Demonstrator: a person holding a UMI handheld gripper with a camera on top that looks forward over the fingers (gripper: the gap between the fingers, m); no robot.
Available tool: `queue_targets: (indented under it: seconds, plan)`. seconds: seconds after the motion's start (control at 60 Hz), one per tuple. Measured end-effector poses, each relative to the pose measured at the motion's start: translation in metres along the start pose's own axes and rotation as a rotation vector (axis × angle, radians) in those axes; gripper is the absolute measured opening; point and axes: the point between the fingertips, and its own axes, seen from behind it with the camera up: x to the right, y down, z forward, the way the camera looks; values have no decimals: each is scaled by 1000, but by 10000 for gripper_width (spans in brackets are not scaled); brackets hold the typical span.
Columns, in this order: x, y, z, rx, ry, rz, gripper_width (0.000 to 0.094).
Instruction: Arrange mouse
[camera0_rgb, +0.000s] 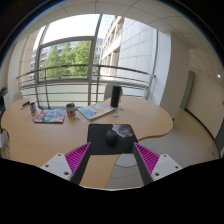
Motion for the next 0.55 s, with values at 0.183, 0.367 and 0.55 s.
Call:
queue_targets:
  seconds: [0.183,0.367,0.55]
  plan:
    - [-1,13,-51,12,10,-2,843]
    - [3,18,-74,18,18,-19,843]
    - [3,17,-83,17,19,-16,844]
